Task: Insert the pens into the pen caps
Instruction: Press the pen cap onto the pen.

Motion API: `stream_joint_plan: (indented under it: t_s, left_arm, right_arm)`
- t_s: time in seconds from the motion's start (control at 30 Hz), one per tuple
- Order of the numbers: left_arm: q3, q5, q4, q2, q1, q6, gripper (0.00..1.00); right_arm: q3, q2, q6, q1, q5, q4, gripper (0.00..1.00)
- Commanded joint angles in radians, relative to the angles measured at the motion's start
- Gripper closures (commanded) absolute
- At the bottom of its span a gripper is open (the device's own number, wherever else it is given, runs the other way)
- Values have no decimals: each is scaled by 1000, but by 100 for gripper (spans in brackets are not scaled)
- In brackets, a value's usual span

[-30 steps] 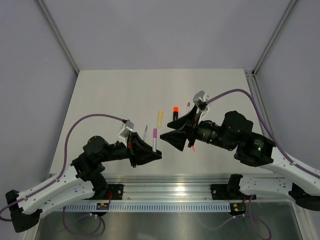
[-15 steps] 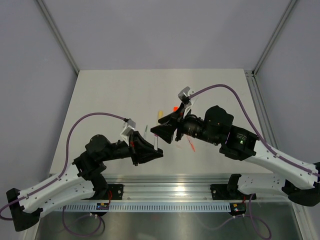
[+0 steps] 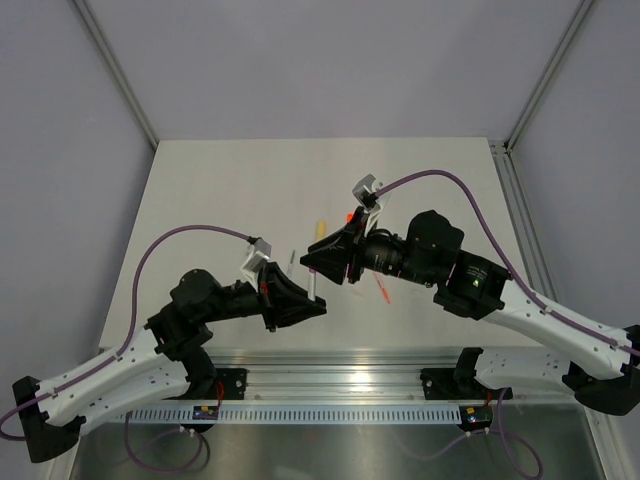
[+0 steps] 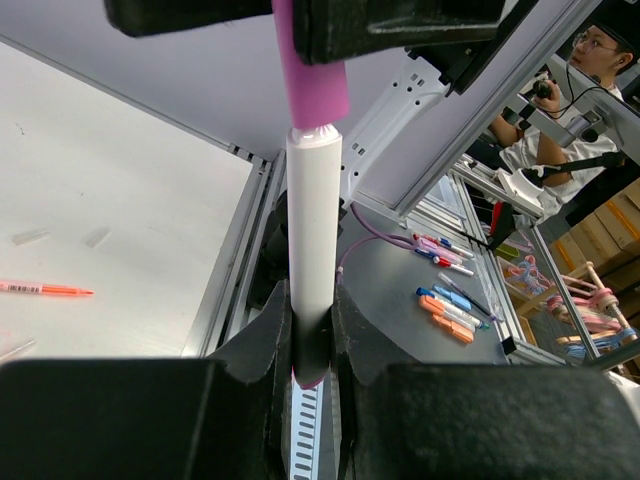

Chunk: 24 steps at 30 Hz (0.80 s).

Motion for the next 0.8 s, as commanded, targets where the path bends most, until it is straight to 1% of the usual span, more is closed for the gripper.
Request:
stream_joint_plan:
  t_s: [0.0, 0.1, 0.13, 0.2, 0.33, 0.47, 0.57, 0.67, 0.77]
  left_arm:
    - [25, 6, 72, -12, -6, 6, 100]
    - [27, 6, 72, -12, -6, 4, 100]
    - [27, 6, 72, -10, -6, 3, 100]
    - [30, 7, 82, -9, -6, -6, 100]
    - [42, 27, 90, -10, -6, -20, 100]
    - [58, 41, 92, -29, -6, -29, 100]
    - [64, 67, 116, -35, -6, -52, 100]
    - [65, 83, 154, -38, -6, -75, 100]
    - [79, 83, 142, -38, -6, -71, 100]
  right_arm:
    - [-5, 1, 15, -8, -53, 50, 60]
    - [-14, -2, 18, -7, -77, 58, 67]
    - [-18, -3, 18, -7, -90, 58, 73]
    - [-24, -3, 21, -8, -99, 59, 78]
    - [-39, -8, 29, -8, -120, 70, 91]
    - [-45, -16, 32, -8, -159, 74, 97]
    - [-57, -25, 33, -8, -189, 94, 99]
    - [-67, -31, 33, -8, -212, 102, 100]
    - [-73, -29, 48, -7, -208, 107, 100]
